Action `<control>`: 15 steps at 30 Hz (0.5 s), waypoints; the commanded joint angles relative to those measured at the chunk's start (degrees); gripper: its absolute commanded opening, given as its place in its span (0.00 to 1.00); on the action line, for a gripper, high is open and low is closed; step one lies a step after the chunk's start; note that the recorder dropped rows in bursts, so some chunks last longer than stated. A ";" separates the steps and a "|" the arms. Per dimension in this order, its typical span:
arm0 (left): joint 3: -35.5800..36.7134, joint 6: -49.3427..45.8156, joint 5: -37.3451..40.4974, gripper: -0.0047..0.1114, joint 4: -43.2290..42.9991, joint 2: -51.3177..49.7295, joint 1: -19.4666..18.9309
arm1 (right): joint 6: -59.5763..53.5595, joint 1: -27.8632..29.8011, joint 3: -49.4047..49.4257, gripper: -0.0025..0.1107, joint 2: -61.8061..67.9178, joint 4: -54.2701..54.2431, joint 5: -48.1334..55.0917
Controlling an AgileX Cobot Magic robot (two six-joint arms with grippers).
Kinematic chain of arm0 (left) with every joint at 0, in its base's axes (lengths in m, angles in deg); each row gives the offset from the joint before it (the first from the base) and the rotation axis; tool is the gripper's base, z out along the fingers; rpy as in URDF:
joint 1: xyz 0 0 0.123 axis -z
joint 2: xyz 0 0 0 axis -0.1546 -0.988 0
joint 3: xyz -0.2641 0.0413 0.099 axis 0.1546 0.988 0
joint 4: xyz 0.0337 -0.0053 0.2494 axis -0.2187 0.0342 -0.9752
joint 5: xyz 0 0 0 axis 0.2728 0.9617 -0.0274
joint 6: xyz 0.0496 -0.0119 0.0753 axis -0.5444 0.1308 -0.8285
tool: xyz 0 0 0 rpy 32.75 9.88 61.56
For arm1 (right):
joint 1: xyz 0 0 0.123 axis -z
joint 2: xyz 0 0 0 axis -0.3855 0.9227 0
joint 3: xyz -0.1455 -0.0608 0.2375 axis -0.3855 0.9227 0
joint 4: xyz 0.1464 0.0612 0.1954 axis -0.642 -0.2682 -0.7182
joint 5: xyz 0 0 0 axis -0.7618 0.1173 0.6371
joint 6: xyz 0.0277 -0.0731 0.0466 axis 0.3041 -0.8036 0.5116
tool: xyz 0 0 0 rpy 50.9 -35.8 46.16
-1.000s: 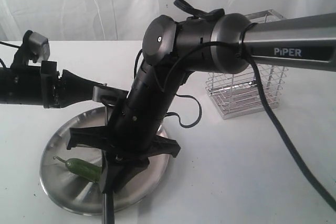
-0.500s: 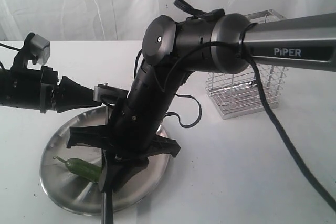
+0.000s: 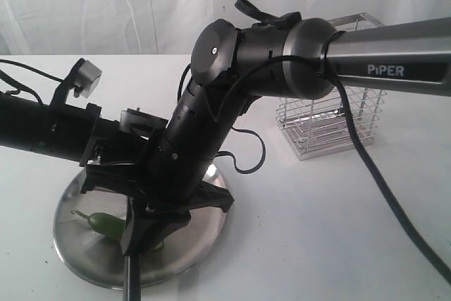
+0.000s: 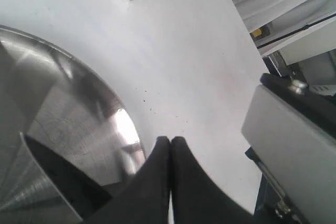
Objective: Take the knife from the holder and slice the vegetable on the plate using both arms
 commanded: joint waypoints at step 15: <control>0.43 -0.12 -4.85 0.04 -0.18 0.50 0.07 | 0.24 0.11 0.00 0.02 -0.50 2.57 -4.12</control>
